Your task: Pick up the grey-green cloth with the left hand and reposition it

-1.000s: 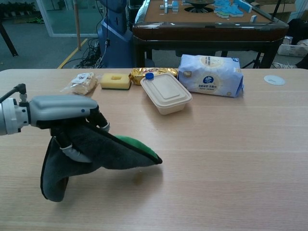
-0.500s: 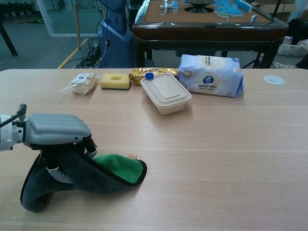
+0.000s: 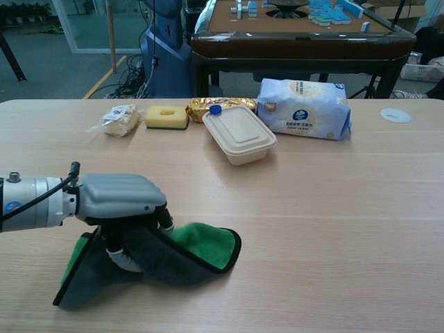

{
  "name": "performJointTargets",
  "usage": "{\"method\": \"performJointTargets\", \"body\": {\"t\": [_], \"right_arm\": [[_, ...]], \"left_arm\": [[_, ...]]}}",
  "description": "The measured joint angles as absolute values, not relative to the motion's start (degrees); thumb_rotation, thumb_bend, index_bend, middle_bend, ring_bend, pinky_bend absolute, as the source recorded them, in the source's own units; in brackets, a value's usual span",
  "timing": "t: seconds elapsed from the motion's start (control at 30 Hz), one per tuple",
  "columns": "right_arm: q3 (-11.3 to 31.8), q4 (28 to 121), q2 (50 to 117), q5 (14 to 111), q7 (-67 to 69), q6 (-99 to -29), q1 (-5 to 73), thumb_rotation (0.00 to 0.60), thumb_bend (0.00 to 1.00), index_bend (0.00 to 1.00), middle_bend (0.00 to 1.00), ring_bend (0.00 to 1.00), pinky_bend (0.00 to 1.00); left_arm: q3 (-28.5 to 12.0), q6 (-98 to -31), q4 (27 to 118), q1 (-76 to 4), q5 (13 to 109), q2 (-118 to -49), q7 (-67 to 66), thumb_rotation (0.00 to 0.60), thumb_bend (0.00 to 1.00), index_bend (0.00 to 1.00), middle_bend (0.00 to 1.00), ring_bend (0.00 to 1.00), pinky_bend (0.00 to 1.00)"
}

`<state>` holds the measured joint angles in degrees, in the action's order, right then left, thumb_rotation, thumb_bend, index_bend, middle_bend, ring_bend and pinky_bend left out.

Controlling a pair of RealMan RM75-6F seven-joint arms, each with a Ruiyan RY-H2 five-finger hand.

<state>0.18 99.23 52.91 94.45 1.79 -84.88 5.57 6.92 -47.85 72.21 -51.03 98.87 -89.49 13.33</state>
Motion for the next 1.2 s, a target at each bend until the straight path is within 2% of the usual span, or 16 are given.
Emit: {"method": "performJointTargets", "body": {"t": [0.43, 0.93, 1.2], "right_arm": [[0.3, 98.9, 52.9, 94.2, 2.2, -85.0, 5.5, 0.600, 0.23, 0.40, 0.29, 0.23, 0.32], [0.3, 98.9, 52.8, 94.2, 2.2, -85.1, 5.4, 0.600, 0.23, 0.40, 0.29, 0.23, 0.32], [0.3, 99.0, 52.7, 94.1, 2.0, -85.0, 5.4, 0.600, 0.23, 0.40, 0.29, 0.23, 0.32]], "left_arm": [[3.4, -47.1, 65.8, -51.7, 94.7, -95.7, 12.2, 0.600, 0.29, 0.67, 0.72, 0.71, 1.00], [-1.0, -49.5, 53.1, -49.8, 88.6, -101.8, 7.7, 0.600, 0.29, 0.67, 0.72, 0.71, 1.00], [0.3, -49.9, 54.0, -49.6, 89.9, -102.4, 10.3, 0.600, 0.29, 0.67, 0.72, 0.71, 1.00]]}}
